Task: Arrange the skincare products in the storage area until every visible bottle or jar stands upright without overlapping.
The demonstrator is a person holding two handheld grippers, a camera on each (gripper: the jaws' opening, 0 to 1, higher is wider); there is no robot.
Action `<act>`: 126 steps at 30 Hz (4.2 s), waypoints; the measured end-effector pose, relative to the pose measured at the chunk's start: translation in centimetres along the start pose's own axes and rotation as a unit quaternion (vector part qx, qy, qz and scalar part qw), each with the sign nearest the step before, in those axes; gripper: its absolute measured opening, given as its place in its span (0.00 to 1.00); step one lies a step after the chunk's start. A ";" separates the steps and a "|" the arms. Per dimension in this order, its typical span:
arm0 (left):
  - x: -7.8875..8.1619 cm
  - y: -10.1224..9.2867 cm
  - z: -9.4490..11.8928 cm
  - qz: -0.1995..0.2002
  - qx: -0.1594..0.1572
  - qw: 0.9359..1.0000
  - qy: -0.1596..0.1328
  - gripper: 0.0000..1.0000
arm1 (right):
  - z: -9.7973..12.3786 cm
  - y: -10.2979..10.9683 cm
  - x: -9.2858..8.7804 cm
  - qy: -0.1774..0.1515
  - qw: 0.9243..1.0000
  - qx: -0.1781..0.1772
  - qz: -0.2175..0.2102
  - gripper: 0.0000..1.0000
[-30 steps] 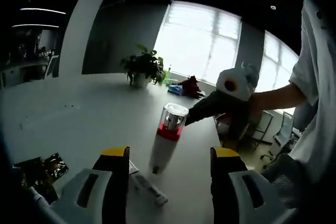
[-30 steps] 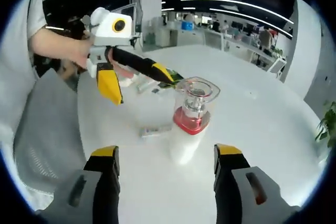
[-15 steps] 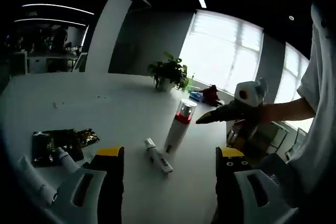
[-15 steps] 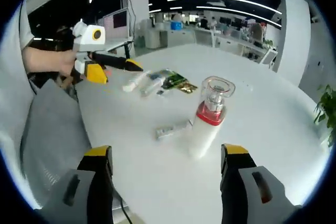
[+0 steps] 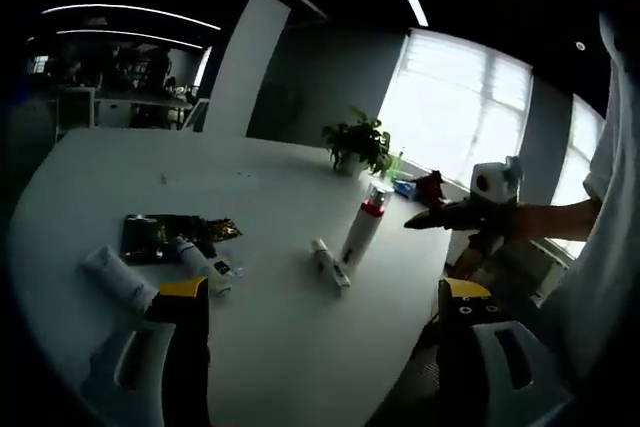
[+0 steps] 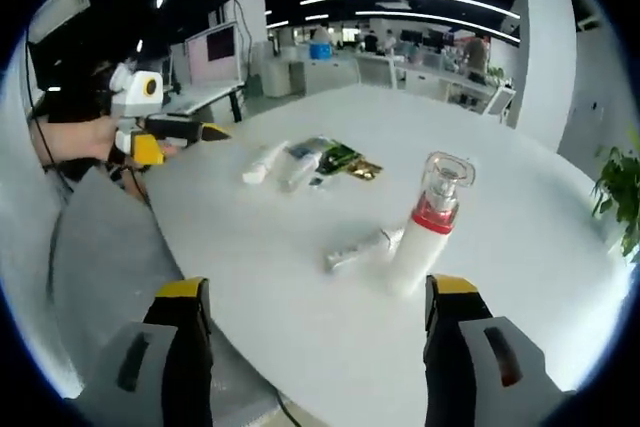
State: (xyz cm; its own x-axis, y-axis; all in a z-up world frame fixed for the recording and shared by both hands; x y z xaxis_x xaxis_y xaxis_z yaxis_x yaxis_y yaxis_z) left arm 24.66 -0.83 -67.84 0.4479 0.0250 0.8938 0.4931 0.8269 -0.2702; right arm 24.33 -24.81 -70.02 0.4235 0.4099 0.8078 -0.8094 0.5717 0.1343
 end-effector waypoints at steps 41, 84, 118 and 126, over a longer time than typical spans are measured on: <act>-1.9 2.5 7.5 0.014 0.116 0.993 -0.018 0.99 | -0.6 5.3 1.7 -0.146 0.985 -0.082 -0.042 0.99; -2.5 9.5 -1.6 0.111 0.201 0.964 0.133 0.87 | -2.1 6.5 -0.1 -0.096 0.991 -0.026 -0.095 0.96; -2.8 16.5 -7.7 0.136 0.330 0.900 0.252 0.72 | -1.7 6.0 -0.5 -0.113 0.982 -0.019 -0.150 0.89; -3.0 19.1 -9.2 0.148 0.372 0.875 0.271 0.67 | -1.6 5.8 -0.6 -0.116 0.979 -0.022 -0.165 0.88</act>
State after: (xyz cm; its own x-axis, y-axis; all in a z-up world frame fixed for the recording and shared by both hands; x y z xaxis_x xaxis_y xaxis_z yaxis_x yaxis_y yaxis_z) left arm 39.57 9.75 -78.94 0.8617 0.1962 0.4679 -0.2364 0.9712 0.0282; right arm 20.06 -20.60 -70.61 0.5507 0.0277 0.8343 -0.6240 0.6776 0.3893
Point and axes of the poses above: the point that each gripper's makers call its tool centre point, and the gripper's own axes: z roughly backward along the fingers, y roughly to its left, x roughly out of its top, the point moved 2 cm from there along z, roughly backward along the fingers, and after that the axes turned 11 degrees about x, right-handed, at the moved point
